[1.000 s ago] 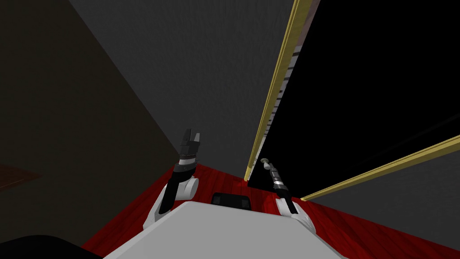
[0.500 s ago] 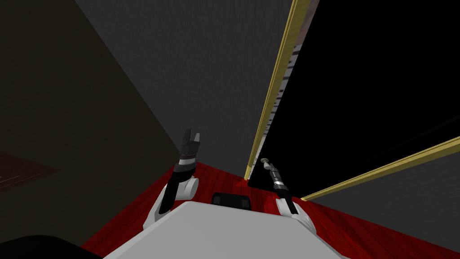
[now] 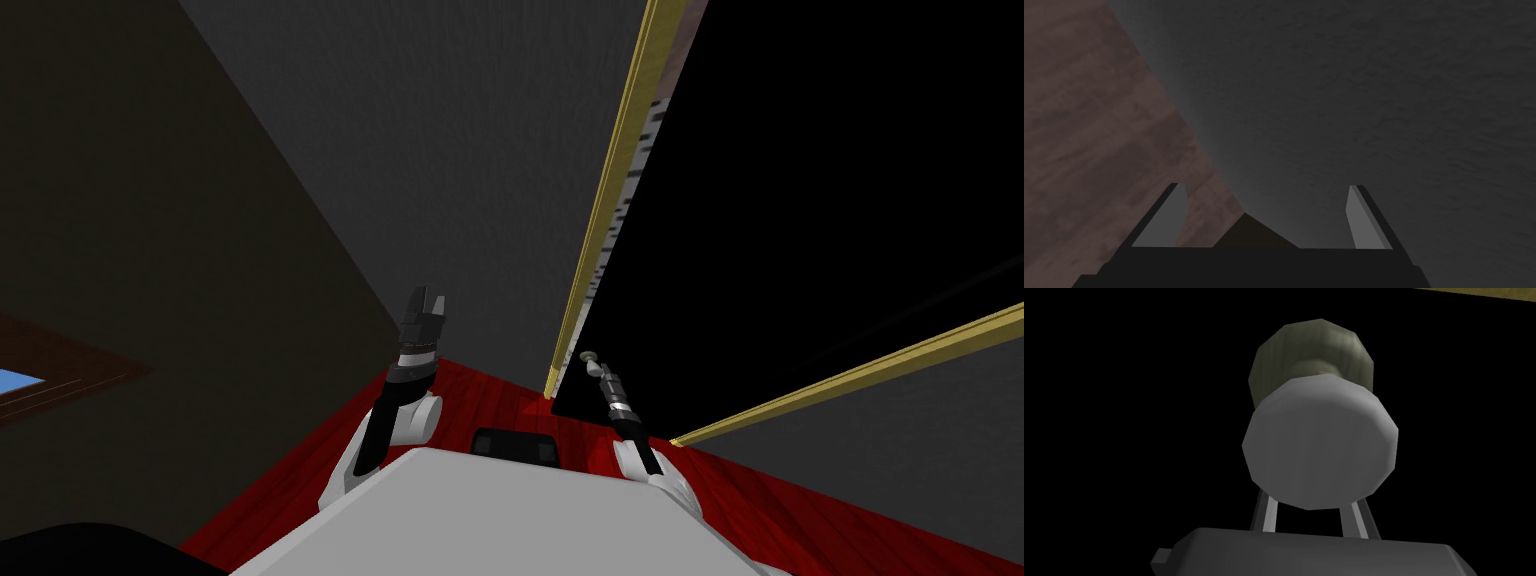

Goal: Pull the door open

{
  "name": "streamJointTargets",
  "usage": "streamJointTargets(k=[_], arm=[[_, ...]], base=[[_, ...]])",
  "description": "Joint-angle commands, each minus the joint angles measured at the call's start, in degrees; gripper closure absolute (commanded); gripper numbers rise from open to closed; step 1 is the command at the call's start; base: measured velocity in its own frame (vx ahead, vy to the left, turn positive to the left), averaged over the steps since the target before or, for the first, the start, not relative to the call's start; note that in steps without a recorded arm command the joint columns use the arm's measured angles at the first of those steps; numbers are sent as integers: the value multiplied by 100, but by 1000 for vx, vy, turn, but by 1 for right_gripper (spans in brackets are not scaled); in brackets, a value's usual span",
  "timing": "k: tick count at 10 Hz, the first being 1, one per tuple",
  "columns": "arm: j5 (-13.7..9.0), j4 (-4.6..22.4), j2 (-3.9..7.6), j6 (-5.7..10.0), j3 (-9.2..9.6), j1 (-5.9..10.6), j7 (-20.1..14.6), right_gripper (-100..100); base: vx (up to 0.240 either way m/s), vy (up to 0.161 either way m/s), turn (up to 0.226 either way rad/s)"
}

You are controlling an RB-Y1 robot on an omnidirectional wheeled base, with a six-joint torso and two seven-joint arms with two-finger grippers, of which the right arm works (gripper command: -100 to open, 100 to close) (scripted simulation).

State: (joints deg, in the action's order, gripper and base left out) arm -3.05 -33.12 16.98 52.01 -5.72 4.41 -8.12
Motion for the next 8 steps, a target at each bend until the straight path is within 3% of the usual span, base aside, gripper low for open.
streamJointTargets(k=[1,8], arm=[[-99,-141,-105,-8,172,-32,-286,100],[-480,-129,-67,-37,399,0,-1306,100]], base=[[-48,-23,69],[-42,-19,45]])
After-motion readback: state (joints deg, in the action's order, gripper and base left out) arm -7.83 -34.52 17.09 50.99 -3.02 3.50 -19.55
